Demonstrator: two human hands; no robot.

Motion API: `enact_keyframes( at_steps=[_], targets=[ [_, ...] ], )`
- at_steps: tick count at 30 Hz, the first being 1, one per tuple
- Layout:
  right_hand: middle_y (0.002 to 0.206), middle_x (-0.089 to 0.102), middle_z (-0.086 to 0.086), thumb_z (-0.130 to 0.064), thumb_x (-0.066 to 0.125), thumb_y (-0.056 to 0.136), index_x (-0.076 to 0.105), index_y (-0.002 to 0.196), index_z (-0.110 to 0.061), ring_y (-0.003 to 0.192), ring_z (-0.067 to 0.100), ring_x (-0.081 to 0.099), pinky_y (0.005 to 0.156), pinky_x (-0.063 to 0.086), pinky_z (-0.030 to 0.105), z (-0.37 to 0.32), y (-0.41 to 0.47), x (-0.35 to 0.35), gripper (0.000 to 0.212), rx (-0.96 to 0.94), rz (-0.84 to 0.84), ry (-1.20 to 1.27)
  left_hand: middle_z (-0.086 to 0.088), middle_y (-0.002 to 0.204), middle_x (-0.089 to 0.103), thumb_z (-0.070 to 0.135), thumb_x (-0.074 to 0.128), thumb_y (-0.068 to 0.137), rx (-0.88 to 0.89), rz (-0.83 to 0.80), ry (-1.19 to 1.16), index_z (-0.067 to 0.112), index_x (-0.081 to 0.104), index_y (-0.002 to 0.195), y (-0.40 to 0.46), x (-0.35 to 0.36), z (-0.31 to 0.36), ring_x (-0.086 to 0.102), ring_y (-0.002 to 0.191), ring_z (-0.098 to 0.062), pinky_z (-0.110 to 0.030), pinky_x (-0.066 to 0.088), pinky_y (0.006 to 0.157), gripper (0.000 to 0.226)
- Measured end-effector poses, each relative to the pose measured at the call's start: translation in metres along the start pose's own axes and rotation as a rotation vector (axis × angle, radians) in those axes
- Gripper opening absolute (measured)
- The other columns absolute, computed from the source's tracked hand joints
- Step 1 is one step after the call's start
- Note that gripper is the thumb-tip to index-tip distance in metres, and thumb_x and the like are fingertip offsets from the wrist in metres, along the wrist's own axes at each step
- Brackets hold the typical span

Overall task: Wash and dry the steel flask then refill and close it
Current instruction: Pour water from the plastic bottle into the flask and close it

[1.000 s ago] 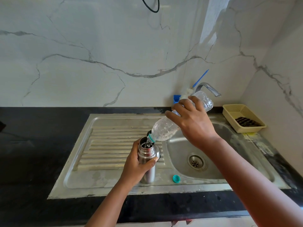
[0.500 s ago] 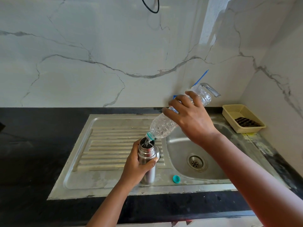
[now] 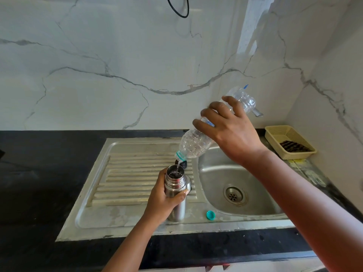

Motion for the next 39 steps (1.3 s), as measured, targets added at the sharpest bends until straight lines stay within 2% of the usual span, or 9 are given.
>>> enact_keyframes(
  at_steps=[4,10,13,18,21,24,26,32,39],
  targets=[
    [0.109,0.064,0.011,0.003,0.048,0.087,0.064,0.115,-0.016,0.107,0.035,0.059,0.107,0.028,0.052,0.007,0.005,-0.006,0.037,0.006,0.000,0.019,0.018,0.109,0.068,0.010,0.083,0.077,-0.005,-0.010,0.011,0.037,0.047,0.122,0.001,0.000,-0.003,0.064,0.102,-0.001,-0.010,0.047,0.080,0.064],
    [0.105,0.067,0.009,-0.002,0.048,0.094,0.068,0.108,-0.016,0.105,0.032,0.062,0.106,0.032,0.051,-0.002,0.008,-0.006,0.028,0.002,0.124,0.008,0.013,0.112,0.068,0.011,0.083,0.076,-0.007,0.004,0.022,0.040,0.046,0.122,0.001,0.000,-0.003,0.065,0.101,-0.001,-0.009,0.047,0.079,0.065],
    [0.105,0.066,0.008,0.002,0.054,0.089,0.068,0.110,-0.016,0.106,0.032,0.061,0.107,0.031,0.050,-0.017,-0.005,0.006,0.031,-0.012,0.087,0.037,0.015,0.111,0.068,0.011,0.083,0.077,-0.009,-0.002,0.018,0.042,0.046,0.121,0.000,-0.001,-0.003,0.065,0.101,0.000,-0.010,0.048,0.079,0.065],
    [0.112,0.061,0.003,0.005,0.074,0.062,0.066,0.116,-0.022,0.104,0.030,0.054,0.101,0.031,0.043,-0.029,-0.042,0.039,0.062,0.415,-0.167,0.372,0.019,0.111,0.067,0.014,0.084,0.077,-0.027,-0.012,0.000,0.042,0.046,0.121,0.001,0.001,-0.003,0.064,0.103,0.001,-0.011,0.048,0.080,0.065],
    [0.116,0.053,-0.002,-0.003,0.079,0.063,0.060,0.126,-0.024,0.106,0.021,0.052,0.097,0.038,0.030,-0.050,-0.074,0.055,0.069,0.734,-0.360,0.839,0.023,0.110,0.067,0.023,0.085,0.074,-0.047,-0.004,-0.026,0.043,0.047,0.120,0.001,0.000,-0.003,0.064,0.103,0.000,-0.018,0.048,0.084,0.063],
    [0.110,0.053,-0.010,-0.014,0.088,0.065,0.054,0.129,-0.020,0.100,0.012,0.055,0.077,0.041,0.011,-0.075,-0.101,0.063,0.072,1.022,-0.463,1.106,0.023,0.109,0.067,0.019,0.085,0.076,-0.069,-0.010,-0.037,0.042,0.047,0.120,0.001,0.000,-0.002,0.064,0.101,0.002,-0.019,0.048,0.085,0.063],
    [0.105,0.060,-0.014,-0.020,0.091,0.064,0.055,0.122,-0.023,0.095,0.008,0.059,0.077,0.046,0.013,-0.095,-0.117,0.069,0.069,1.161,-0.539,1.224,0.022,0.109,0.067,0.017,0.085,0.076,-0.069,-0.013,-0.043,0.040,0.048,0.122,0.000,0.000,-0.001,0.064,0.101,0.001,-0.018,0.047,0.085,0.063],
    [0.097,0.073,-0.010,-0.019,0.094,0.060,0.060,0.108,-0.027,0.093,0.005,0.069,0.083,0.055,0.023,-0.138,-0.146,0.083,0.060,1.344,-0.606,1.426,0.021,0.111,0.067,0.020,0.085,0.076,-0.075,-0.016,-0.024,0.040,0.047,0.125,-0.001,-0.001,-0.001,0.064,0.103,0.000,-0.021,0.048,0.086,0.065],
    [0.103,0.069,-0.014,-0.027,0.094,0.060,0.057,0.117,-0.030,0.098,0.002,0.064,0.090,0.051,0.024,-0.152,-0.154,0.090,0.068,1.252,-0.652,1.409,0.020,0.108,0.067,0.019,0.085,0.076,-0.069,-0.013,0.000,0.038,0.046,0.125,0.000,0.000,-0.002,0.065,0.100,-0.002,-0.020,0.050,0.084,0.065]
  ],
)
Point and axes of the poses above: each hand's wrist, its own y-axis towards the middle knuckle, its own x-axis out of the palm, z = x × y, the point moved 2 cm from there along y, towards the middle knuckle
